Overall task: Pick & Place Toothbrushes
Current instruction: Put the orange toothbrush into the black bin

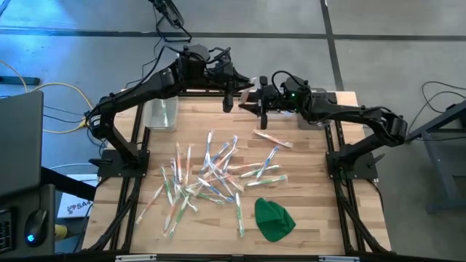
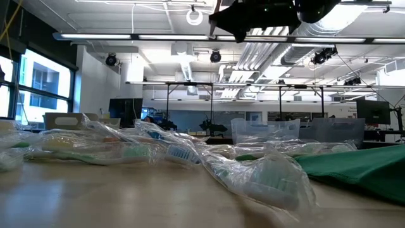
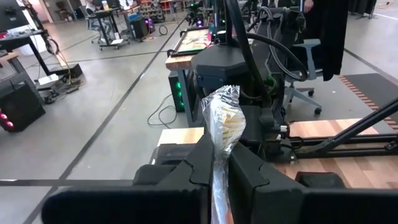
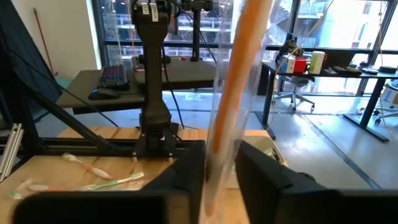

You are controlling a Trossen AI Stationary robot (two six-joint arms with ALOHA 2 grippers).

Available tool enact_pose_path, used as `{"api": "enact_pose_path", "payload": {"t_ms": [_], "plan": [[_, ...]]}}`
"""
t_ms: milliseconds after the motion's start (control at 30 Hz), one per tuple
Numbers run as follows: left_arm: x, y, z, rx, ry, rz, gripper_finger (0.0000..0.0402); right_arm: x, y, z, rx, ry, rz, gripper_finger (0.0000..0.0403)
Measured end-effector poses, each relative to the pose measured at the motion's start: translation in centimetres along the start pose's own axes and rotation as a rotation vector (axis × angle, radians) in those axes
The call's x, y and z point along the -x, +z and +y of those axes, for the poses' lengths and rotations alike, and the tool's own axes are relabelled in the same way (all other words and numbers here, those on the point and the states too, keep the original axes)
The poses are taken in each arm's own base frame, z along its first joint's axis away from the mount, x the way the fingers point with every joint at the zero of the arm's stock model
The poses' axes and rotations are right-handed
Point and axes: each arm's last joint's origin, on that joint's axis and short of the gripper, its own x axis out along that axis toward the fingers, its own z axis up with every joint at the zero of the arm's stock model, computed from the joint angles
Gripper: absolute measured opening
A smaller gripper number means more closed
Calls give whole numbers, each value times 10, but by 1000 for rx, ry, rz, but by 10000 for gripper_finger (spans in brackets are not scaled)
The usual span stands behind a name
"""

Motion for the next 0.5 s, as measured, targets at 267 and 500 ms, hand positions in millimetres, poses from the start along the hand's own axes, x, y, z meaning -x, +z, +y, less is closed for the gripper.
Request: {"api": "enact_pose_path", "payload": {"t_ms": [267,500], "plan": [[0,0,0,16,0,0,24,0,0,0,0,-3,5,19],[0,0,0,17,5,2,27,0,-1,-1,-47,-69,8,19]]}}
